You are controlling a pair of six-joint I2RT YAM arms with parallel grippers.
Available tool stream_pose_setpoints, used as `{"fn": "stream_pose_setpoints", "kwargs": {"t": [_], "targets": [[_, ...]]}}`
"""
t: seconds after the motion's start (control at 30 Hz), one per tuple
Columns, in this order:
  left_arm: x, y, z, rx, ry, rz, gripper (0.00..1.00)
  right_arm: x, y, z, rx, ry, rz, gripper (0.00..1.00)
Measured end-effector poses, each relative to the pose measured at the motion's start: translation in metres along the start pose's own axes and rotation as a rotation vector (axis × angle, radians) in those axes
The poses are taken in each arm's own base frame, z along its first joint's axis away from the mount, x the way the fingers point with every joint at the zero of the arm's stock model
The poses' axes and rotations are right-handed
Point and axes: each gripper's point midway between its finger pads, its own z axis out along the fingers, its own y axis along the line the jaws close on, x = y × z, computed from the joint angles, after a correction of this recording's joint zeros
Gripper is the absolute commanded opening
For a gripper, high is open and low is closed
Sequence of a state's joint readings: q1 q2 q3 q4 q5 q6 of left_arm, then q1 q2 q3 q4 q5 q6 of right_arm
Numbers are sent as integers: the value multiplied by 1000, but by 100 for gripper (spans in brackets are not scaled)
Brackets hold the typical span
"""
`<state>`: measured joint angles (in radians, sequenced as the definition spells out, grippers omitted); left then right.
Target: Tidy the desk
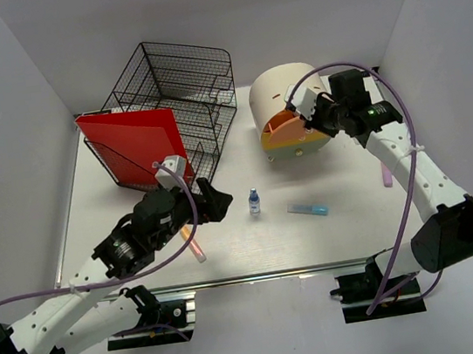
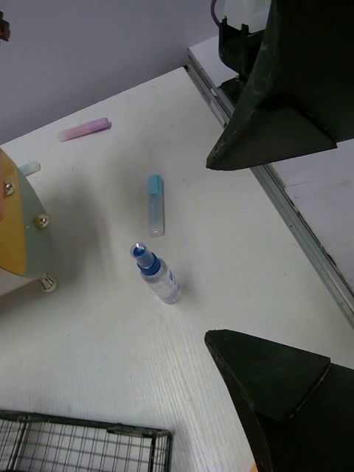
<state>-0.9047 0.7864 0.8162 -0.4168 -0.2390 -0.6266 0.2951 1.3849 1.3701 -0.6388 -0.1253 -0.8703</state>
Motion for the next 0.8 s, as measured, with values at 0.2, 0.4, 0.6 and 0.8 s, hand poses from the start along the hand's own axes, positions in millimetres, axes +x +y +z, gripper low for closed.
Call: {"fn": "stream_pose_setpoints", "kwargs": {"t": [0.2, 0.4, 0.6, 0.8], "targets": [[7, -10, 19, 30, 29, -10, 98, -4, -7, 10, 18, -17, 11, 0], [7, -23, 34, 73, 25, -35, 98, -5, -11, 25, 27, -20, 48, 0], [9, -31, 47, 98, 26, -54, 98, -10, -22, 28, 78, -40, 71, 0], [15, -40, 70, 118, 40, -75, 98, -12, -26, 29, 100, -55, 77, 0]]}}
